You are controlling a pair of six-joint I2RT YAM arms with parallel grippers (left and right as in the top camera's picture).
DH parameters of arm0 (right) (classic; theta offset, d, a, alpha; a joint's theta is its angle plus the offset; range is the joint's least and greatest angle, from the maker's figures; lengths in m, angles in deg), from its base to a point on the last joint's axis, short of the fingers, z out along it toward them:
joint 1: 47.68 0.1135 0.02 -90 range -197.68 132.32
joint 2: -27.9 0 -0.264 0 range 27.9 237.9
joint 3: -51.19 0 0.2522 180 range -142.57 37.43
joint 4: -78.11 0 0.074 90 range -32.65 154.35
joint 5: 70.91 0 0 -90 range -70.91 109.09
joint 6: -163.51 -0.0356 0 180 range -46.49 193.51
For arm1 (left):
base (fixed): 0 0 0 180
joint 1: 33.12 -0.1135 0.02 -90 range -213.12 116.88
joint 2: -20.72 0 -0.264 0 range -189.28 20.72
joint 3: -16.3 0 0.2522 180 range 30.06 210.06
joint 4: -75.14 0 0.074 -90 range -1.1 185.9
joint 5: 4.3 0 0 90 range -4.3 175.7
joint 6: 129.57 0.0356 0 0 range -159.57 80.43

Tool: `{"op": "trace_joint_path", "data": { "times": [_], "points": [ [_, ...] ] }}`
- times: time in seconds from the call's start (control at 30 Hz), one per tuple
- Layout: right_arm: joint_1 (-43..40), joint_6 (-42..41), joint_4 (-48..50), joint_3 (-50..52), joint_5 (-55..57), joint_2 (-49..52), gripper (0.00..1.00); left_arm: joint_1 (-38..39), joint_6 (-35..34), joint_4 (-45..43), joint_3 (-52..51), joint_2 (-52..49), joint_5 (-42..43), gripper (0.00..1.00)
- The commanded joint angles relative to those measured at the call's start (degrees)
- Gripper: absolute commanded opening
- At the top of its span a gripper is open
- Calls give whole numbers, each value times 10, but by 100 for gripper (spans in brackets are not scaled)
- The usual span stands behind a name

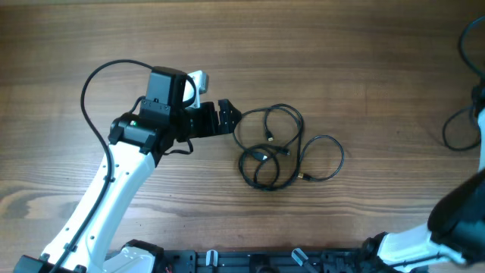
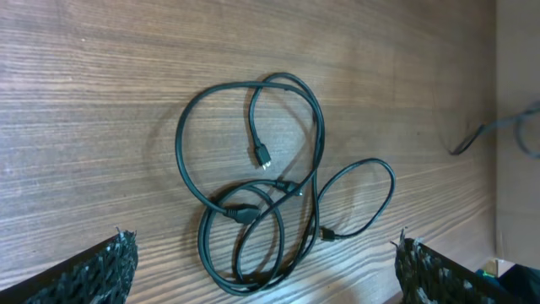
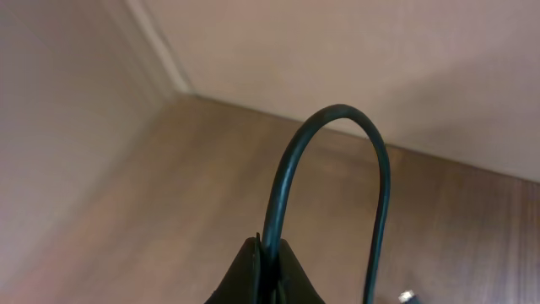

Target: Untangle cables

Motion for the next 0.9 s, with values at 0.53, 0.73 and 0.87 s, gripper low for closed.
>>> {"op": "trace_joint_path", "data": {
  "times": [0.53, 0.73, 0.87],
  "points": [
    [76, -55, -4, -1, -450, -118, 100, 6, -2, -2, 4, -32, 1, 100],
    [238, -70, -210, -1, -476, -155, 100, 6, -2, -2, 4, -89, 1, 100],
    [273, 4, -339, 0, -474, -154, 100, 6, -15, -7, 4, -126, 1, 100]
  ]
}}
